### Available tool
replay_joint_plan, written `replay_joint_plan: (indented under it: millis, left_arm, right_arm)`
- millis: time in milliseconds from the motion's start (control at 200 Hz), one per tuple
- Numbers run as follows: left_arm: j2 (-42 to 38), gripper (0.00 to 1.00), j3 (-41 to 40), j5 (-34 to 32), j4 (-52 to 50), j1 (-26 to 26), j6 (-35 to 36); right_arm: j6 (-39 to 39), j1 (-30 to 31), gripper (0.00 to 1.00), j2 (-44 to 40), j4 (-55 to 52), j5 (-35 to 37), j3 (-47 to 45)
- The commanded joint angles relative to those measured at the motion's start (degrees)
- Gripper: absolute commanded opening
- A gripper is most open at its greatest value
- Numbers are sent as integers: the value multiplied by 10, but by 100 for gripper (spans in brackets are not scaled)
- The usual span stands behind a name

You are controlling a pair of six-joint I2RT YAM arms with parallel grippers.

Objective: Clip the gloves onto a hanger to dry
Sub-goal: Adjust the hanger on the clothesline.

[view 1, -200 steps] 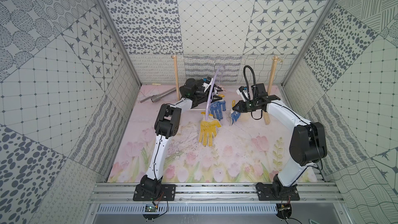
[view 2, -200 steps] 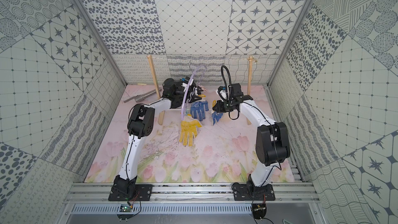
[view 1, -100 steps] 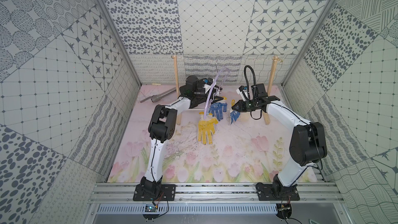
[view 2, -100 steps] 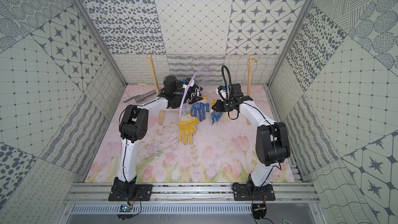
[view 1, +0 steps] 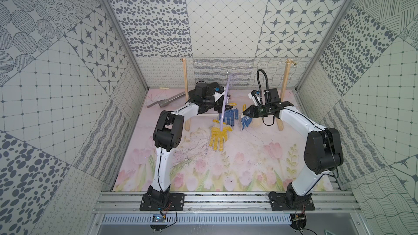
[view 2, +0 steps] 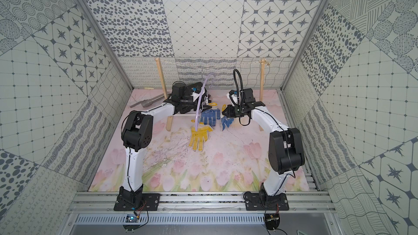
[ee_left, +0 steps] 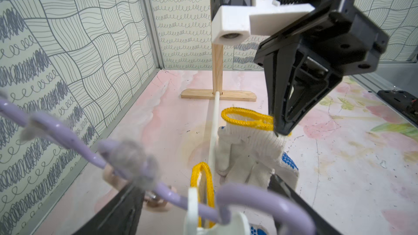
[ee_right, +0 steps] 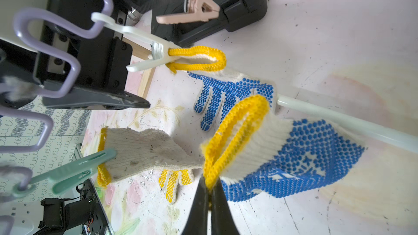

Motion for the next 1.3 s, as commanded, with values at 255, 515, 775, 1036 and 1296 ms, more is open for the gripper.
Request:
replay_joint_plan:
  millis: [255,515,775,1036,1296]
  left_arm:
    - [-49,91,1,-21,-196,36,148]
    - [-49,80,25,-58,-258,48,162]
    - [-45,65,39,-99,-228,65,121]
    - [-12,59,82,-142,-214,64,115]
    - [10,63,82,-146,-149,53,116]
  right_arm:
    - [-8,4,0,46,9,-9,48]
    - [-11,4,0,68,1,-14,78]
    - [-1,6,0,68,10,-15,77]
    - [6,13,0,73,17,-16,79]
    - [10,16,0,71,17,-11,76]
